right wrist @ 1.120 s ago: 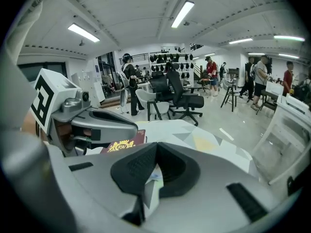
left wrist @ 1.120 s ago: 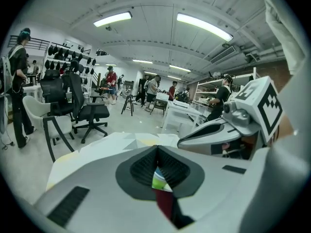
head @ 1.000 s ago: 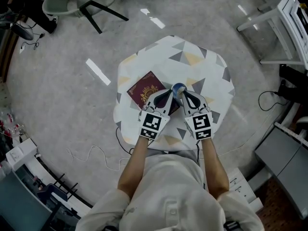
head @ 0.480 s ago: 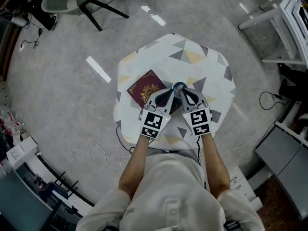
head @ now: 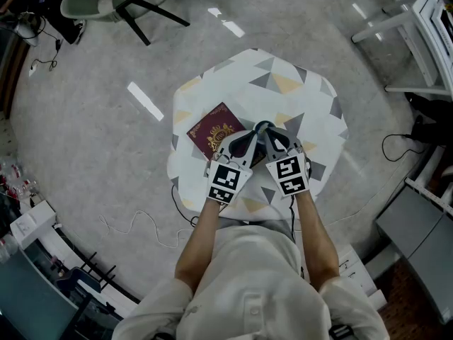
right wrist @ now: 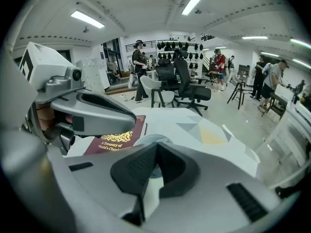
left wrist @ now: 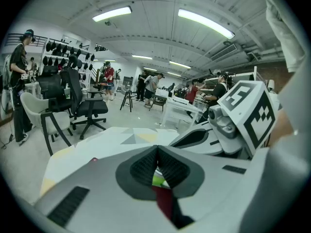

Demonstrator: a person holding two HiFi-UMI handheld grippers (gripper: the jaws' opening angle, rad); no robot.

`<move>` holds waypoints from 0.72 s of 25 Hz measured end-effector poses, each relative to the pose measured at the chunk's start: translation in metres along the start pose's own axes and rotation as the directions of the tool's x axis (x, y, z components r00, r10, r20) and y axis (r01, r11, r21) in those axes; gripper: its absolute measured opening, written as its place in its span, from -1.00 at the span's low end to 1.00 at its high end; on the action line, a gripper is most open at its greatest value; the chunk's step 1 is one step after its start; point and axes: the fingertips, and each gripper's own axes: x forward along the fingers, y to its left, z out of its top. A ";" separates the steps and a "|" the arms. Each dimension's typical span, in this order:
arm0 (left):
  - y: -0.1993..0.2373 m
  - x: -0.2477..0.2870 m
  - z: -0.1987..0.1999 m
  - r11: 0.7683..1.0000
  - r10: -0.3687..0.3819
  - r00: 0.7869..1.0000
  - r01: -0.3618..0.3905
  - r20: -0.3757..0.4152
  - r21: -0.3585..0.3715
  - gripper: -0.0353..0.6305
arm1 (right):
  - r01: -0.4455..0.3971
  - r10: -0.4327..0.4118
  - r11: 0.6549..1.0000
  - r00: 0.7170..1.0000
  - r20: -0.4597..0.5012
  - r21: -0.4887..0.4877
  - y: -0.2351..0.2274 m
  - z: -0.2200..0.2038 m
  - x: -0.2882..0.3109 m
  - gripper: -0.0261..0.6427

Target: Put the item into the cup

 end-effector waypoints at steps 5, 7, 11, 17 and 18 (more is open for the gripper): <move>0.001 0.000 -0.002 1.000 0.001 1.000 -0.001 -0.004 -0.002 -0.86 | -0.002 0.002 1.000 1.000 -0.020 0.004 0.000 -0.005 0.005 -0.90; 0.002 0.000 -0.003 1.000 0.001 1.000 -0.001 -0.006 -0.001 -0.86 | -0.004 0.004 1.000 1.000 -0.025 0.002 0.000 -0.007 0.006 -0.90; 0.003 -0.001 -0.003 1.000 0.004 1.000 -0.004 -0.006 0.001 -0.86 | -0.008 0.008 1.000 0.999 -0.043 -0.007 0.001 -0.009 0.008 -0.90; 0.004 -0.002 -0.002 1.000 0.005 1.000 -0.005 -0.003 0.001 -0.86 | -0.012 0.011 1.000 0.998 -0.056 -0.021 0.003 -0.009 0.010 -0.90; 0.004 -0.002 -0.002 1.000 0.005 1.000 -0.005 -0.003 0.002 -0.86 | -0.011 0.010 1.000 0.998 -0.056 -0.023 0.003 -0.009 0.011 -0.90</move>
